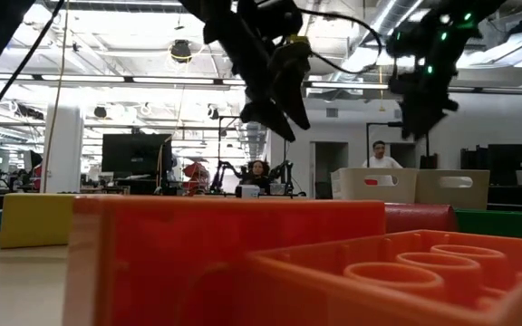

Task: Sort blocks by size
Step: Put the small red triangular wooden block into the gray bin

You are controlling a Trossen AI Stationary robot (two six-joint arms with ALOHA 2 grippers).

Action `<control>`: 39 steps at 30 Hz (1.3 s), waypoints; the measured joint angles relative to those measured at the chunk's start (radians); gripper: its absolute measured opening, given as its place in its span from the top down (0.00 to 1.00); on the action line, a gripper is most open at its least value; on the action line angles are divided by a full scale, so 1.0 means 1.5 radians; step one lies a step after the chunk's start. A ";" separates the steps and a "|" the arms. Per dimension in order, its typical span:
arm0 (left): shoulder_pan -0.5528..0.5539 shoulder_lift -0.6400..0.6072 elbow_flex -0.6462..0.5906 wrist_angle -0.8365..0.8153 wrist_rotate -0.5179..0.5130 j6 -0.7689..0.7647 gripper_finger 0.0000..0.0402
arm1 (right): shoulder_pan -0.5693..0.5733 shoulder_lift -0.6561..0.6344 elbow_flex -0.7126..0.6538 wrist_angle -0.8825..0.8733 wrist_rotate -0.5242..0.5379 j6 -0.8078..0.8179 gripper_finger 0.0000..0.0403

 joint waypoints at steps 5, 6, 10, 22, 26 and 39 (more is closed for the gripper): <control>-0.014 -0.018 -0.037 0.031 -0.003 -0.050 0.46 | 0.072 -0.076 0.000 0.082 -0.010 0.000 0.41; -0.017 -0.022 -0.037 0.040 -0.013 -0.056 0.46 | 0.090 -0.085 0.000 0.096 -0.016 0.000 0.41; -0.026 -0.043 -0.037 0.076 -0.074 -0.069 0.46 | 0.159 -0.100 0.000 0.144 -0.053 0.000 0.41; -0.066 -0.059 -0.036 -0.062 -0.005 -0.100 0.46 | 0.266 -0.101 0.000 0.096 -0.095 0.026 0.41; -0.107 -0.059 -0.036 -0.155 0.009 -0.081 0.46 | 0.281 -0.102 0.000 0.085 -0.095 0.039 0.41; -0.151 -0.059 -0.128 0.072 -0.064 -0.194 0.51 | 0.292 -0.102 0.000 0.098 -0.094 0.052 0.41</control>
